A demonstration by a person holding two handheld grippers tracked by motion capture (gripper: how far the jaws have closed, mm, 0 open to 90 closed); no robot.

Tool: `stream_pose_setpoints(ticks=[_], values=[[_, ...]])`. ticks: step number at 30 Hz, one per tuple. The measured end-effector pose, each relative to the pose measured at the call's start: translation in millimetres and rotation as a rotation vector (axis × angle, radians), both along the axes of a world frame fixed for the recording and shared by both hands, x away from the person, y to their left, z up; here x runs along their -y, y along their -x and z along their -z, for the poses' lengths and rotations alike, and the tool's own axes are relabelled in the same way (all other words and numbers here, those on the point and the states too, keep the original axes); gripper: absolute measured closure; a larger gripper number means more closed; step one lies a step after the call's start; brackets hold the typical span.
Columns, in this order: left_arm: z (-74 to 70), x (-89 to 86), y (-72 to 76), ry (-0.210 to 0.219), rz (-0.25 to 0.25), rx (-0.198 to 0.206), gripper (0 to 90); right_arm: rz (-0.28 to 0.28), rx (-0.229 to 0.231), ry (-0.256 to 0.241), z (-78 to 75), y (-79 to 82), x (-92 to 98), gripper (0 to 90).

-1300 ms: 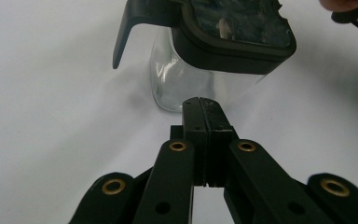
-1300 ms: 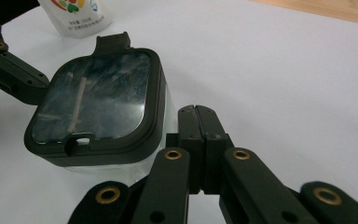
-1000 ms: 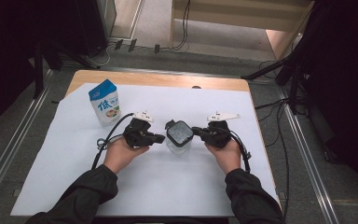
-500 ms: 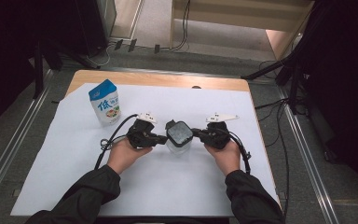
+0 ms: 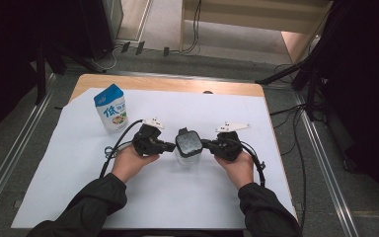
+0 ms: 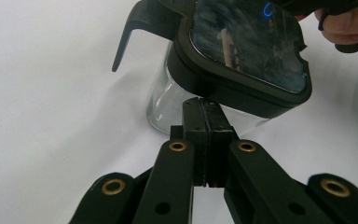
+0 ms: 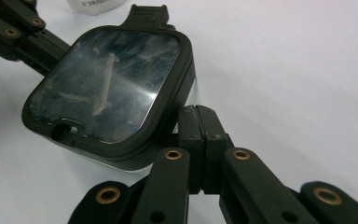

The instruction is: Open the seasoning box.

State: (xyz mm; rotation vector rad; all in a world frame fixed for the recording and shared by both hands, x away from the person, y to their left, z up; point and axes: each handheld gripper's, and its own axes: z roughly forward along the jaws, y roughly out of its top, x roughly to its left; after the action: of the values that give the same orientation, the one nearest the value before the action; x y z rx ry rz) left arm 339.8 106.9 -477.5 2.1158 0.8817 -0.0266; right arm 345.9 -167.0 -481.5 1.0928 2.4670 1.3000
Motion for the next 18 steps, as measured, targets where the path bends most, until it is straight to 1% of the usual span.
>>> stream_pose_setpoints(ticks=[1,4,12,14,18], values=[[-0.1,-0.6,-0.7,0.0,0.006,-0.004,90.0,-0.001,0.003,0.001,0.1,0.9,0.3,90.0],[0.5,-0.7,-1.7,0.01,0.001,-0.009,90.0,0.002,-0.004,-0.008,0.6,2.4,1.8,90.0],[-0.8,-1.9,-5.1,-0.002,0.004,-0.015,90.0,-0.001,-0.014,-0.009,0.3,10.1,1.9,90.0],[-1.1,-2.9,-6.6,-0.008,0.011,-0.016,90.0,-0.006,-0.019,-0.008,0.1,11.9,1.9,90.0],[-1.1,-4.7,-9.5,-0.014,0.007,-0.017,90.0,-0.021,-0.024,-0.009,0.0,16.4,0.6,90.0]])
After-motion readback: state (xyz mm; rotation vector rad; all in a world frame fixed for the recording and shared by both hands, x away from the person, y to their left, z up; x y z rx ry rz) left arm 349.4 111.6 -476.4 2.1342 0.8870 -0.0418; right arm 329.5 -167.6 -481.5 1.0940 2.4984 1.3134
